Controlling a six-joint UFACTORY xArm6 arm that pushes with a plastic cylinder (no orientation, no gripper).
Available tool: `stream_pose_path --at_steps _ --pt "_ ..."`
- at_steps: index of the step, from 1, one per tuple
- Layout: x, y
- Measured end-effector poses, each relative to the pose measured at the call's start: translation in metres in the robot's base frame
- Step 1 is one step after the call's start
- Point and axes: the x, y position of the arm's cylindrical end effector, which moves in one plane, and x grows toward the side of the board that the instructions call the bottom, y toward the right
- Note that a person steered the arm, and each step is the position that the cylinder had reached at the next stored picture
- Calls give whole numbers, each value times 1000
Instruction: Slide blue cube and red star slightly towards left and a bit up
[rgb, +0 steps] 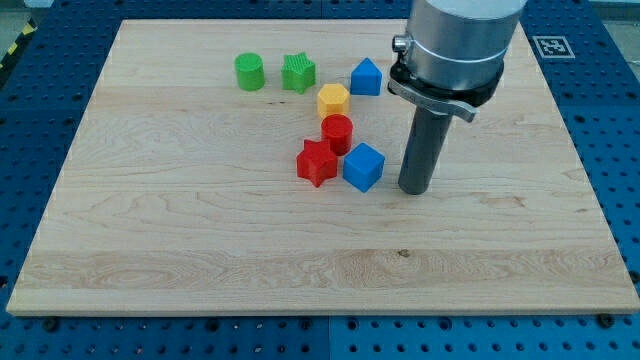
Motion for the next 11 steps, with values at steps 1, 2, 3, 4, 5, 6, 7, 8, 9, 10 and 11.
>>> stream_pose_path --at_steps 1,2,3,4,5,6,7,8,9,10,11 --pt "-2 -14" --pt "-4 -35" --pt "-6 -48" --pt "-5 -32" --pt "-10 -7" --pt "-29 -20" --pt "-42 -36" --pt "-45 -36" --pt "-47 -37" --pt "-31 -46" --pt "-5 -63"
